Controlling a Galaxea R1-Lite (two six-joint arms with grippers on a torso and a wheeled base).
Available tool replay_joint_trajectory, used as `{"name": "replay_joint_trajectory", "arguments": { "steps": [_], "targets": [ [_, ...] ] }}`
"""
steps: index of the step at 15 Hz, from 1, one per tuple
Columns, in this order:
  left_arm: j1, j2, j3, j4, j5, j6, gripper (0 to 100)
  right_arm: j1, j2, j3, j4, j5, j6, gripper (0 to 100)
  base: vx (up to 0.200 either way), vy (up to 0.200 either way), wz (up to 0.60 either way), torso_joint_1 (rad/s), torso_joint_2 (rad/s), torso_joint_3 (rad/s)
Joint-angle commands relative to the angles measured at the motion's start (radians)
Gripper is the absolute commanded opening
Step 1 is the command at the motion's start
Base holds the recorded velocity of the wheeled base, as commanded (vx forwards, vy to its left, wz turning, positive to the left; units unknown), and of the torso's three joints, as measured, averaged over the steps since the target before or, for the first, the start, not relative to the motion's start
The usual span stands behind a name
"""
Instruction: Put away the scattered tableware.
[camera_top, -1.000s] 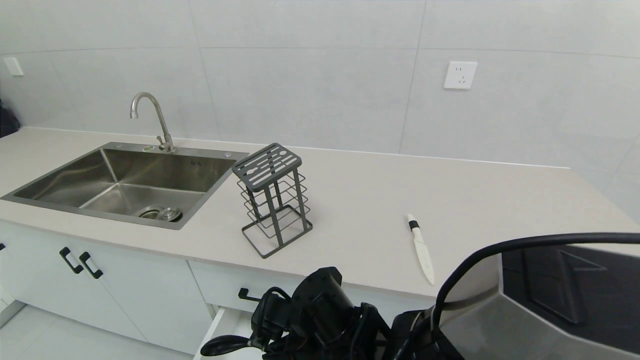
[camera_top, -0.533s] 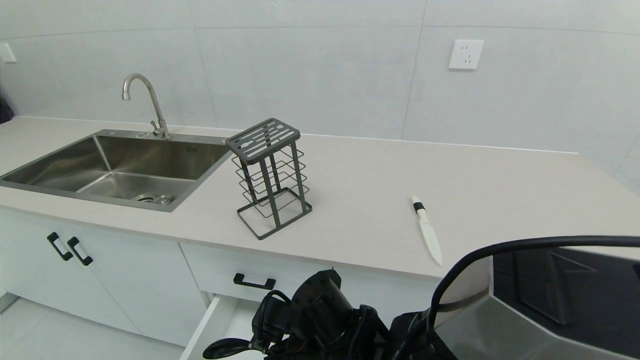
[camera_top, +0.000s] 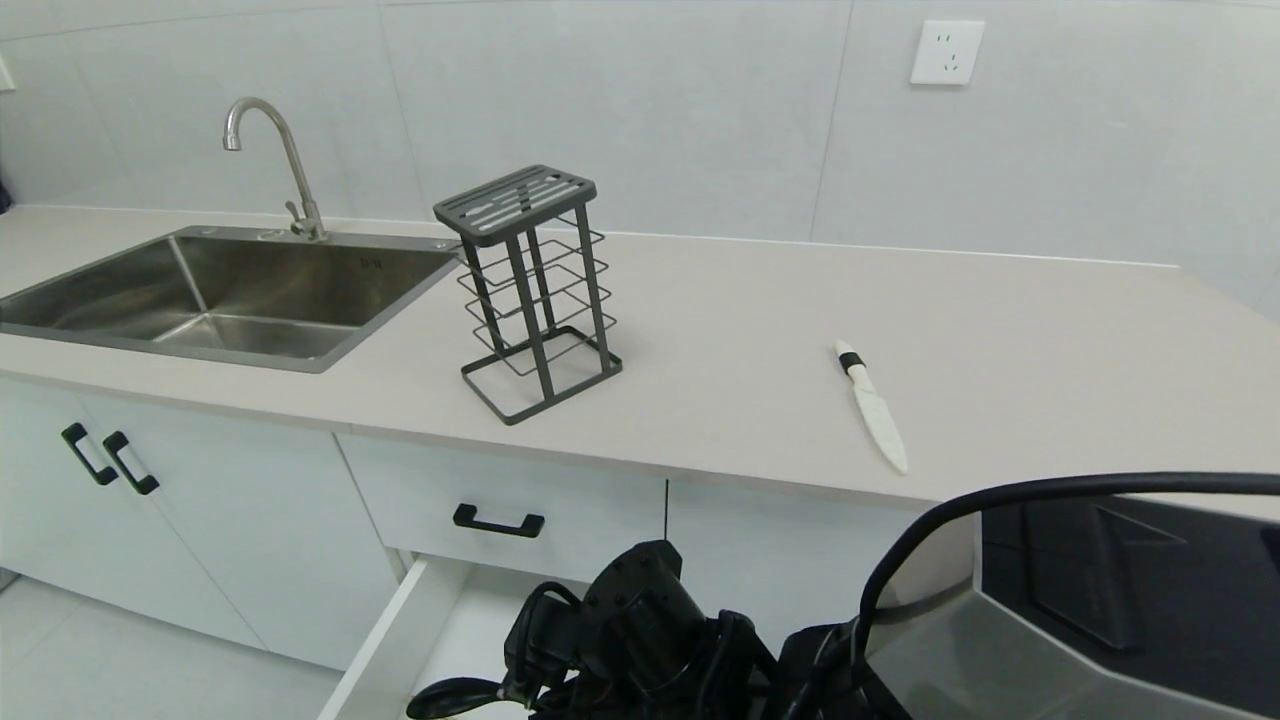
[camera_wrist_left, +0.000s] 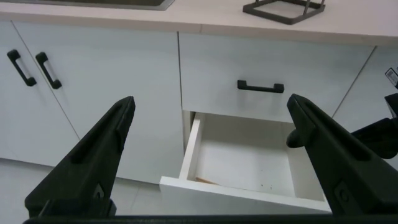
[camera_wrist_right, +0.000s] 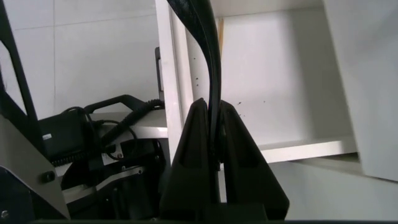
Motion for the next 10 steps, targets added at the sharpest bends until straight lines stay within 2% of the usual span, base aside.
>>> {"name": "replay_joint_trajectory", "arguments": {
  "steps": [1,4,7,10],
  "targets": [
    [0.0,0.001,0.0,-0.001,0.0,0.0,100,0.0,0.004,-0.001,0.0,0.0,-0.001,0,0.0,0.0,0.0,-0.261,0.5,0.251],
    [0.0,0.001,0.0,-0.001,0.0,0.0,100,0.0,0.006,-0.004,0.0,0.0,-0.001,0,0.0,0.0,0.0,-0.255,0.49,0.233],
    [0.0,0.001,0.0,-0.001,0.0,0.0,100,-0.004,0.029,-0.073,0.001,0.0,-0.002,0,0.0,0.0,0.0,-0.258,0.48,0.219],
    [0.0,0.001,0.0,-0.001,0.0,0.0,100,-0.017,0.055,-0.146,0.006,0.0,-0.004,0,0.0,0.0,0.0,-0.103,0.2,0.077]
  ]
}}
